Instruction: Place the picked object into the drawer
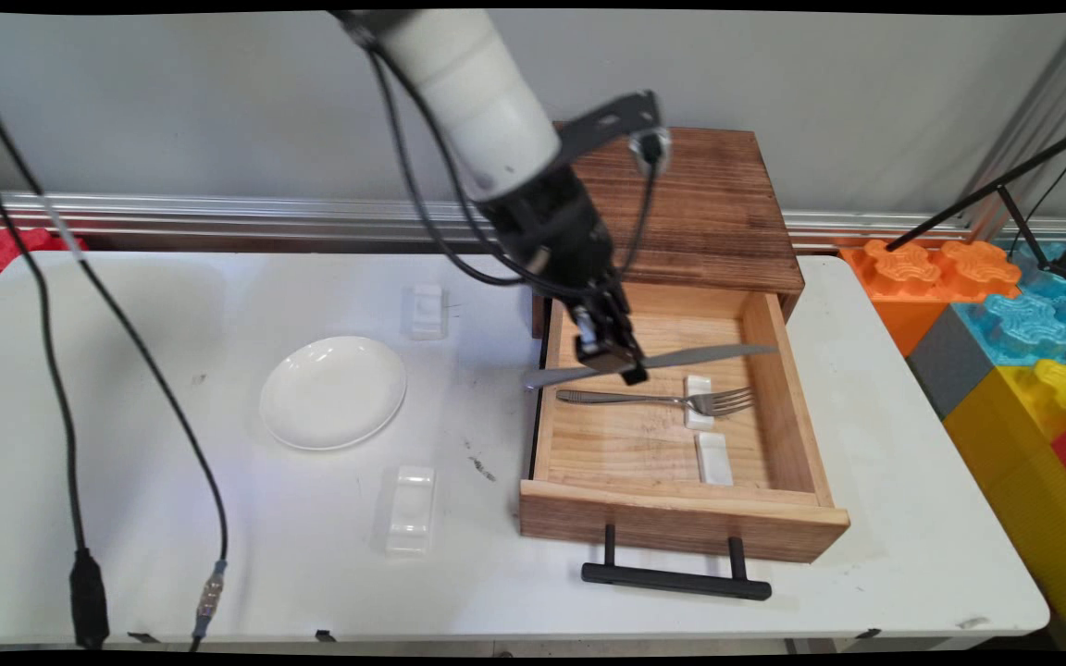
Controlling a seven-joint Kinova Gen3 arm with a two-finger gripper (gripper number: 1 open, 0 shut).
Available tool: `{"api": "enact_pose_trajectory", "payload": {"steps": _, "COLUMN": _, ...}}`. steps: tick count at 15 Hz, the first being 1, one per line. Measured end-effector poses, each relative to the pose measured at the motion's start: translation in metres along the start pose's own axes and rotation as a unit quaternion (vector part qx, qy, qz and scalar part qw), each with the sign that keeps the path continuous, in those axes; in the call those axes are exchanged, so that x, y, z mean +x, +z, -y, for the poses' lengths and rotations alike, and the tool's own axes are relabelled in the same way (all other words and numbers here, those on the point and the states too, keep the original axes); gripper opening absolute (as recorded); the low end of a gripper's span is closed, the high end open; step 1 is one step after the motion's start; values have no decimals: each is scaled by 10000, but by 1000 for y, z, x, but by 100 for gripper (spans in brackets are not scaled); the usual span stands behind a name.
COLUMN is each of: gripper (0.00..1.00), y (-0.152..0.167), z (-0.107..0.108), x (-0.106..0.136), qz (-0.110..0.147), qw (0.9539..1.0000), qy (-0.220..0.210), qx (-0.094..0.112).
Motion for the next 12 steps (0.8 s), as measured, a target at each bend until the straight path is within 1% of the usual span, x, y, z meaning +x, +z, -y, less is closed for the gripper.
{"api": "enact_pose_trajectory", "payload": {"steps": 5, "gripper": 0, "y": 55, "z": 12, "x": 12, "qz": -21, "qw": 10000, "qy": 42, "qx": -26}}
{"api": "enact_pose_trajectory", "payload": {"steps": 9, "gripper": 0, "y": 97, "z": 21, "x": 10, "qz": 50, "qw": 9999, "qy": 112, "qx": -31}}
{"api": "enact_pose_trajectory", "payload": {"steps": 12, "gripper": 0, "y": 122, "z": 27, "x": 6, "qz": 118, "qw": 9998, "qy": 144, "qx": -17}}
